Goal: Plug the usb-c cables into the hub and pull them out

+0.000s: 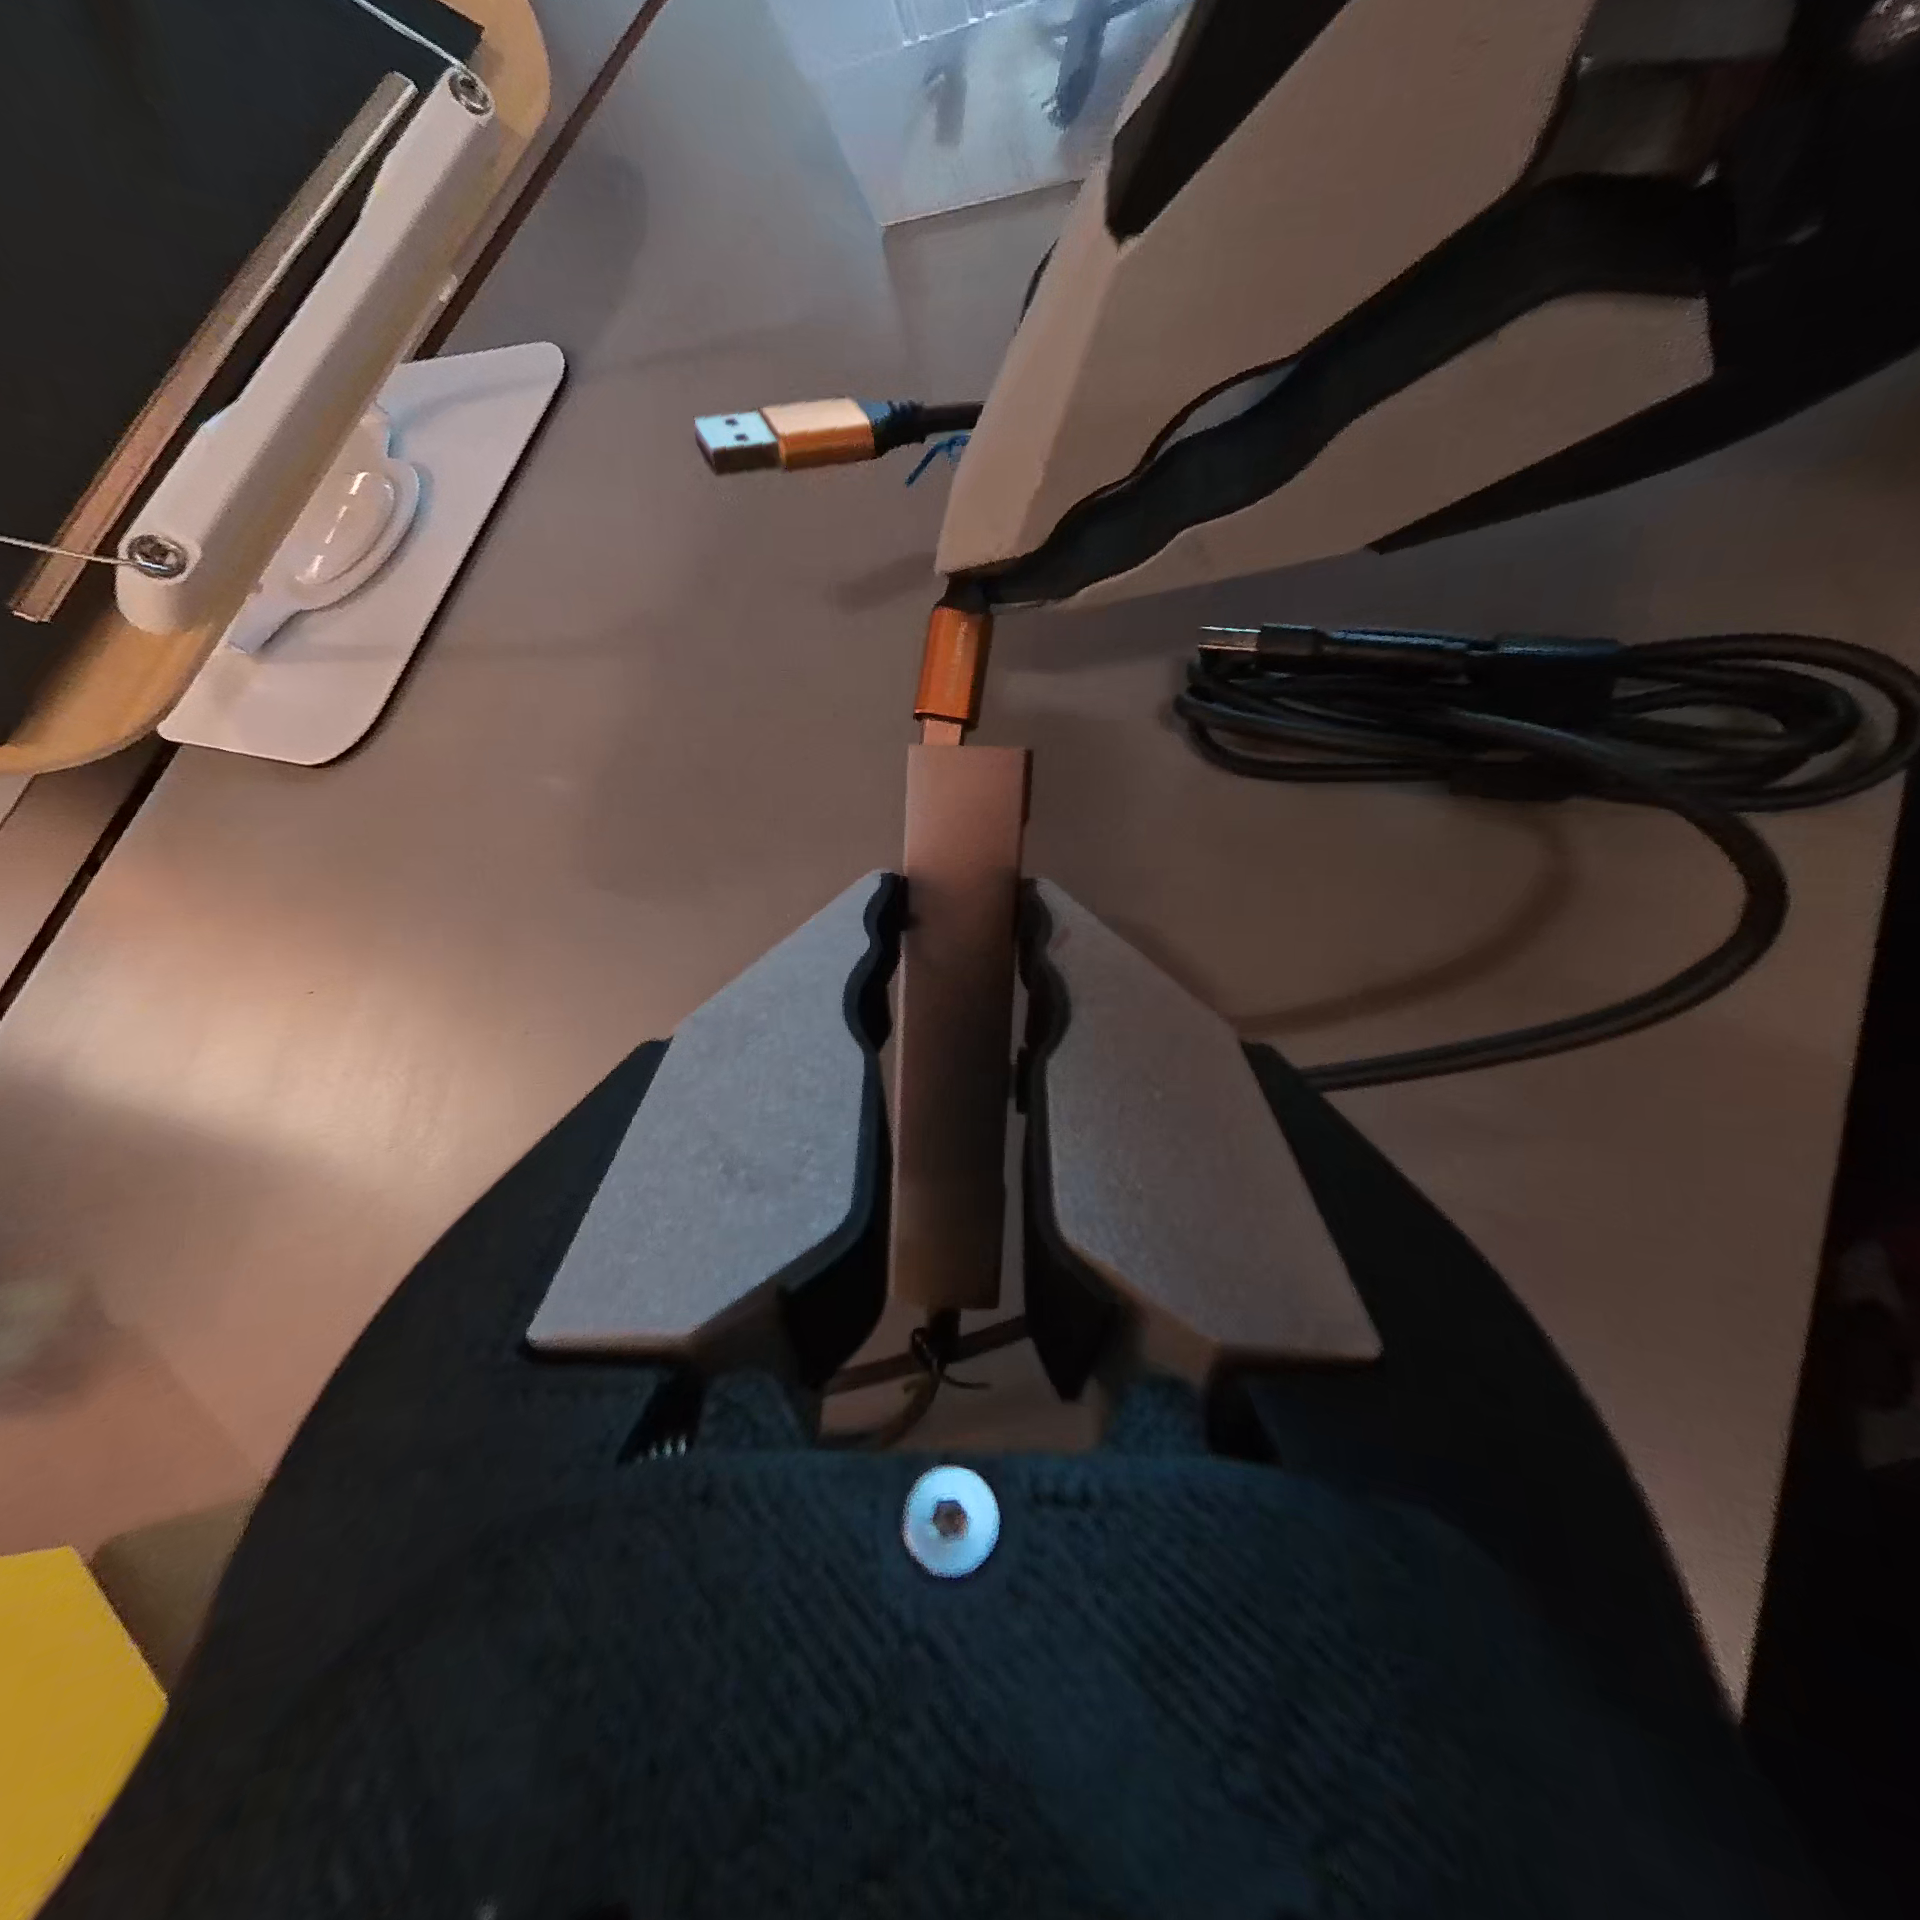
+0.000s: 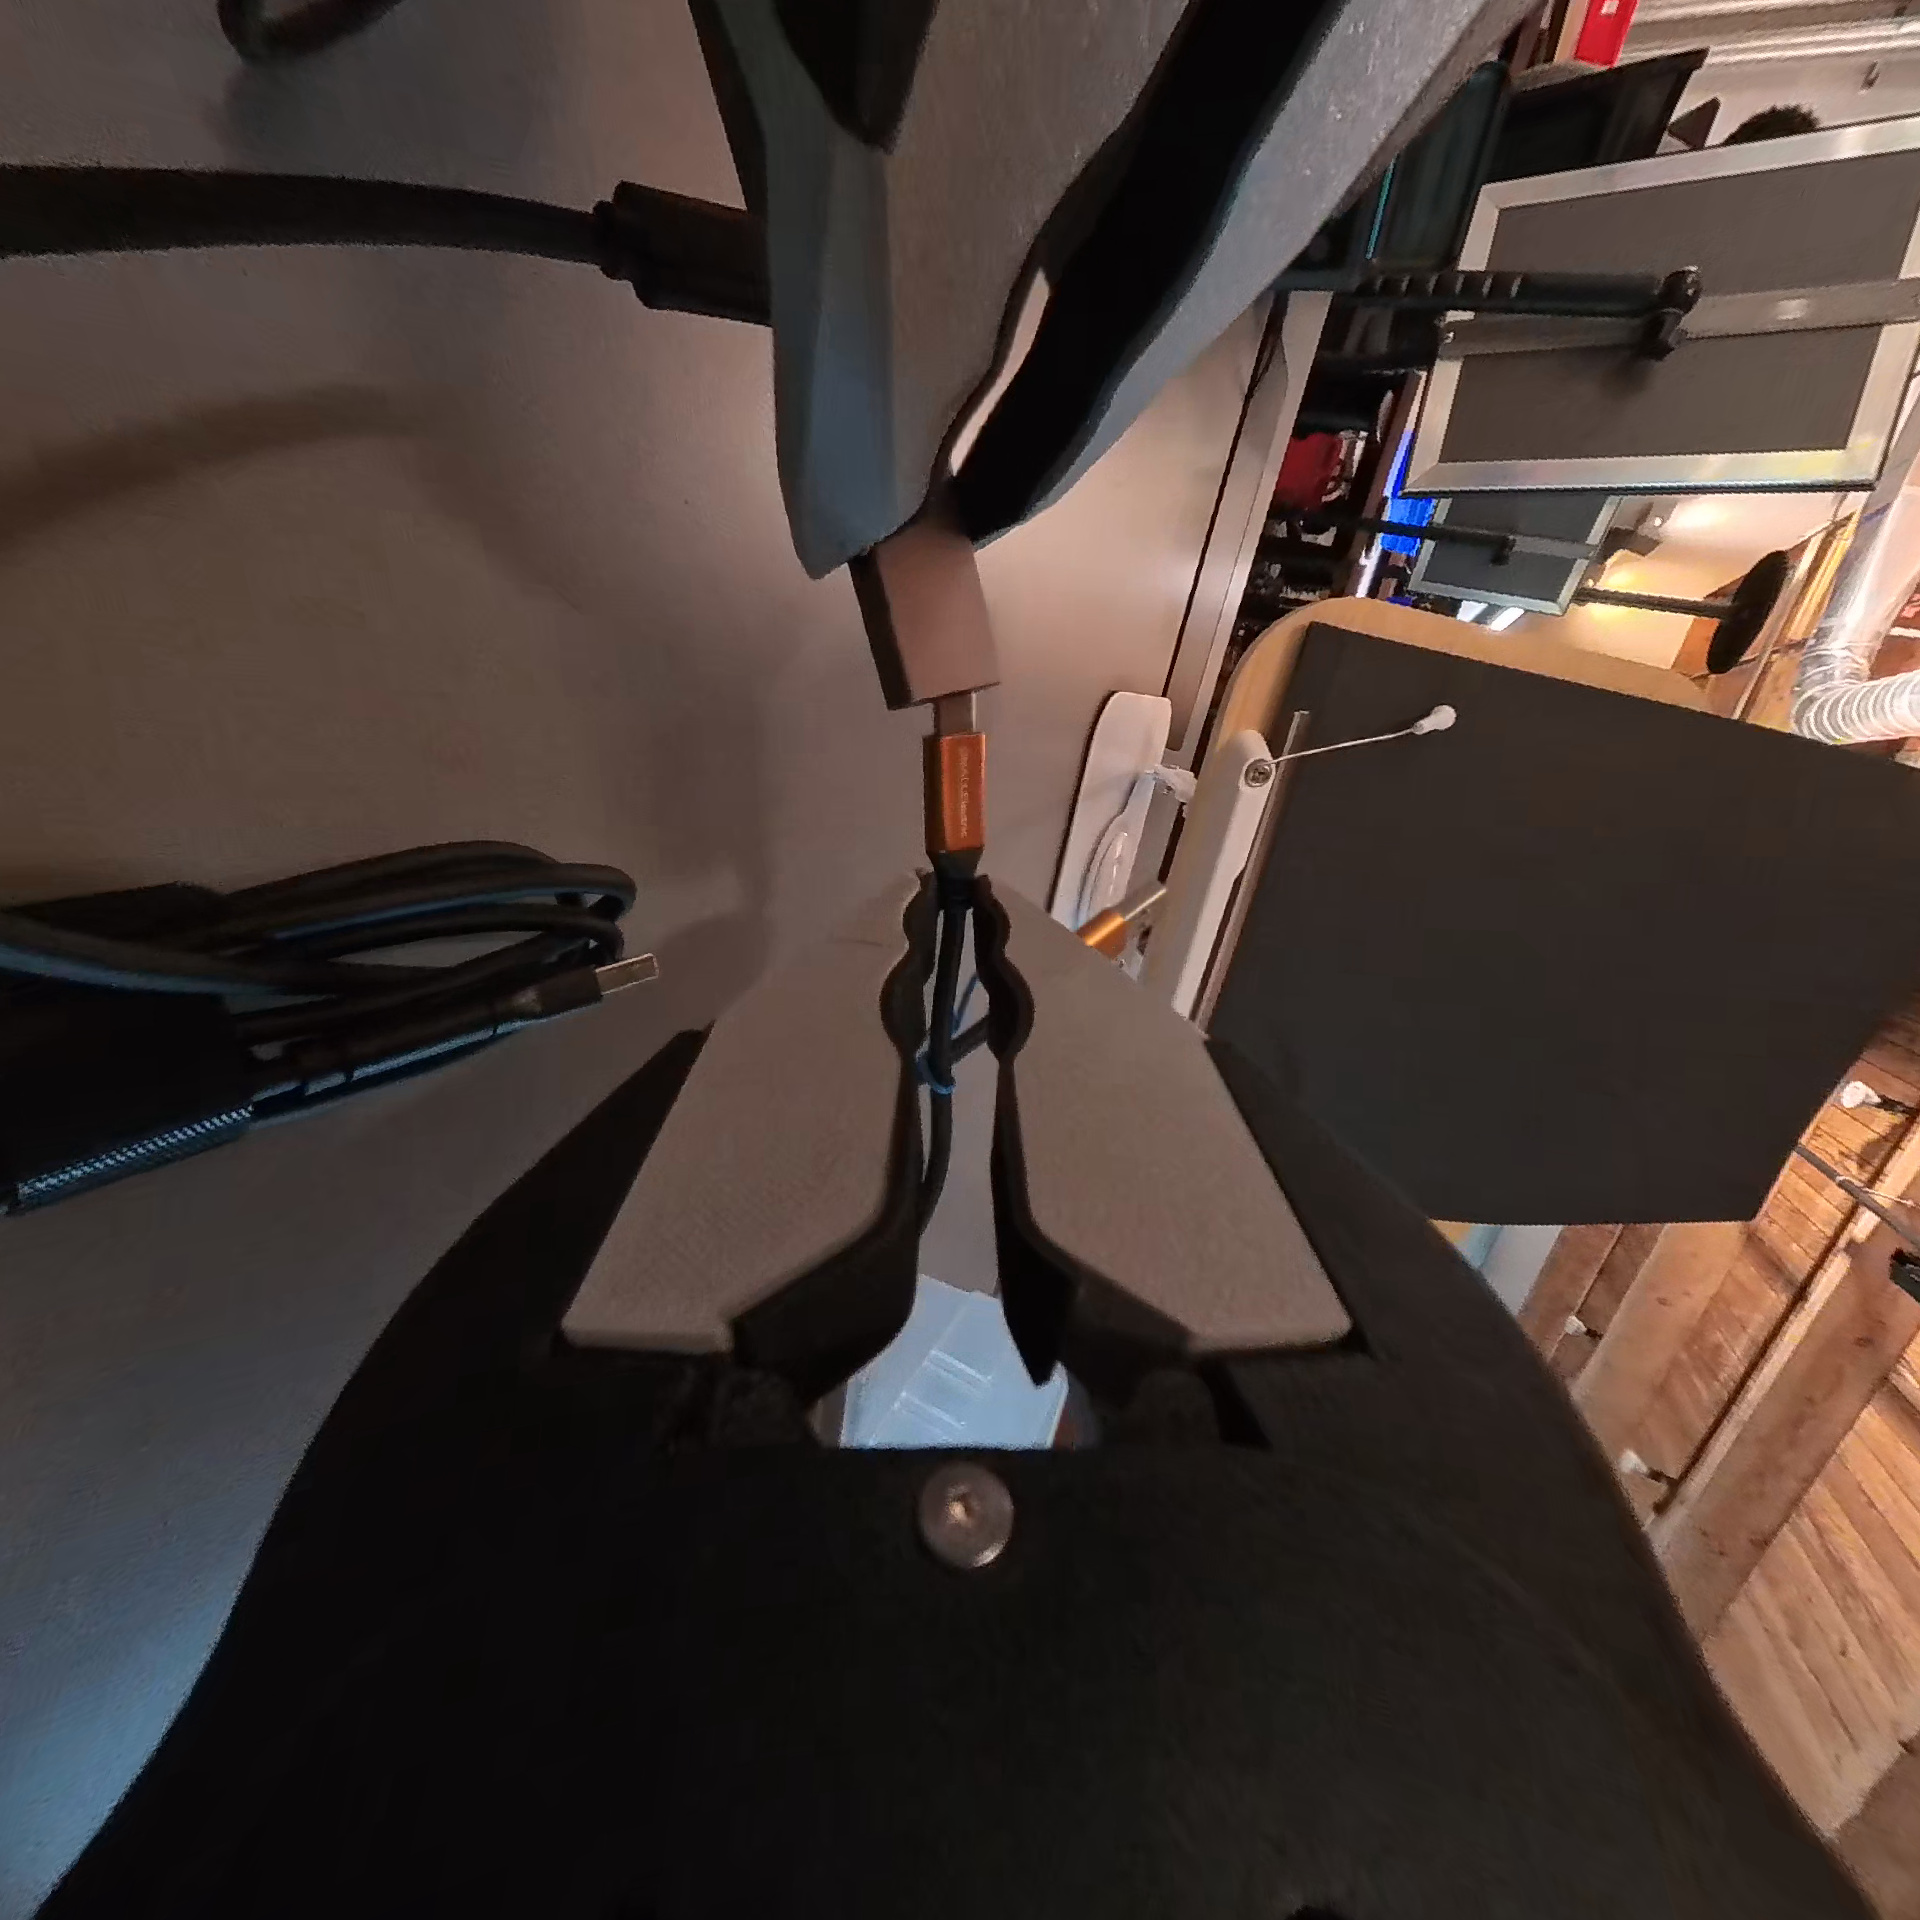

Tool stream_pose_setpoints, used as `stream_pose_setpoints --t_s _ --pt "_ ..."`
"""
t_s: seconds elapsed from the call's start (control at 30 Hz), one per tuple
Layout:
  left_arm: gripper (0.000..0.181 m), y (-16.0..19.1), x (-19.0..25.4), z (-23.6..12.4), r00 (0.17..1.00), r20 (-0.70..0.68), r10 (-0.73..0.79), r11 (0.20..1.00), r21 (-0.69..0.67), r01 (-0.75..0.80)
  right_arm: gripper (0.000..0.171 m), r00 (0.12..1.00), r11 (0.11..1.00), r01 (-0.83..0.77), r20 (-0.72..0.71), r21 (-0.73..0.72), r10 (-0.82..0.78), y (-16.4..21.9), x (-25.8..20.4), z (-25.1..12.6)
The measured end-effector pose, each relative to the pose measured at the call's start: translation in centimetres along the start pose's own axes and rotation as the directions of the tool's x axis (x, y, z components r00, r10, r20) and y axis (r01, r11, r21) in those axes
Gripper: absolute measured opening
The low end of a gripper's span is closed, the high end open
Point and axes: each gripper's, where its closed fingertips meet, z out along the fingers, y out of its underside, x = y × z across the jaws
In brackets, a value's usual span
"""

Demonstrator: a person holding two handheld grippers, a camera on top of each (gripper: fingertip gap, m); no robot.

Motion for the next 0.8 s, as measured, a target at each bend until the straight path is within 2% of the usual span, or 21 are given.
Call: stream_pose_setpoints --t_s 0.8 --pt "0.019 0.5 0.03 0.47 1.0 0.0 -0.024 0.999 -0.03 0.024 0.004 0.999 0.997 0.054 0.006 -0.054 -0.054 0.02 -0.62 0.28"
